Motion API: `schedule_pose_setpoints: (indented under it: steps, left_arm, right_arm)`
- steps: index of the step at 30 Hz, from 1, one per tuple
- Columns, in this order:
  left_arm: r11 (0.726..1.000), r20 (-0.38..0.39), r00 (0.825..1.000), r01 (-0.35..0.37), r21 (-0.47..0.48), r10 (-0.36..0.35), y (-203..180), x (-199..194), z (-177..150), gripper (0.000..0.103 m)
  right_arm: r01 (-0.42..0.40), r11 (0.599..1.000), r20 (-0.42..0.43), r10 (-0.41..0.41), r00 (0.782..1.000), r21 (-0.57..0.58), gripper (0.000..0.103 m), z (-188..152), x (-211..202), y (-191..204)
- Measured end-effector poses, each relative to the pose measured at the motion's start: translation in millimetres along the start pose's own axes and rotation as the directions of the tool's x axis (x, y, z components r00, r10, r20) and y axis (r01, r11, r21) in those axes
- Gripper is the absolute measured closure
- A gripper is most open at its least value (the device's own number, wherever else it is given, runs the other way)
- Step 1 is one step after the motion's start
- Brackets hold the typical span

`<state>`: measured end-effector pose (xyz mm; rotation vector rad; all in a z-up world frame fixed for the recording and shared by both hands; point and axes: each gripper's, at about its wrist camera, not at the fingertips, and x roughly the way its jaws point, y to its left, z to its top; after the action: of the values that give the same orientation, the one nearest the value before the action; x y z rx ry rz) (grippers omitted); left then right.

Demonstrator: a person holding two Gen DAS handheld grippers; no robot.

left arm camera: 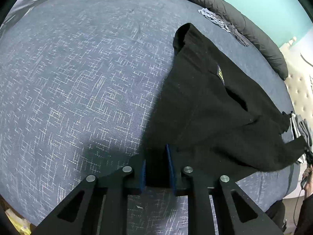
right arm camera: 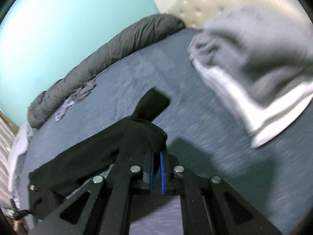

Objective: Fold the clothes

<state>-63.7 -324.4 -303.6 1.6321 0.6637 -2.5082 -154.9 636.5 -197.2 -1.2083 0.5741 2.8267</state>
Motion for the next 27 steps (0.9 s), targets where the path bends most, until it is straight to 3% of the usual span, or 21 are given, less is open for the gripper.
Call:
schedule_pose_setpoints:
  steps: [3,8,10,15,19,21,25,27]
  left_arm:
    - [1.000,0.001,1.000,0.009,0.000,-0.009,-1,-1,-2,0.084]
    - [1.000,0.002,1.000,0.010,0.006,-0.010,-6,-2,0,0.084]
    - [1.000,0.007,1.000,0.006,0.005,-0.007,-5,-4,1,0.084]
    - [1.000,0.026,1.000,0.009,0.000,-0.009,0,-14,3,0.084]
    - [1.000,0.033,0.999,0.019,-0.005,-0.019,3,-20,-2,0.082]
    - [0.999,0.025,0.999,0.041,-0.028,-0.041,5,-19,-7,0.070]
    - [0.997,0.002,0.998,0.060,-0.046,-0.060,5,-16,-18,0.063]
    - [0.994,-0.005,0.996,0.084,-0.069,-0.085,7,-15,-23,0.049]
  right_arm:
    - [0.050,0.998,0.013,-0.050,0.999,-0.023,0.098,7,-16,-16]
    - [0.135,0.990,-0.080,-0.137,0.987,-0.034,0.097,-8,-4,-38]
    - [0.160,0.987,-0.110,-0.162,0.981,-0.029,0.091,-17,4,-43]
    - [0.176,0.983,-0.101,-0.180,0.978,-0.047,0.052,-29,5,-44]
    - [0.161,0.985,-0.096,-0.166,0.981,-0.055,0.050,-37,2,-46]
    - [0.138,0.989,-0.122,-0.143,0.982,-0.051,0.046,-42,5,-48]
    - [0.099,0.995,-0.162,-0.102,0.982,-0.026,0.045,-59,13,-48]
    - [0.074,0.997,-0.185,-0.074,0.980,-0.005,0.043,-66,19,-44]
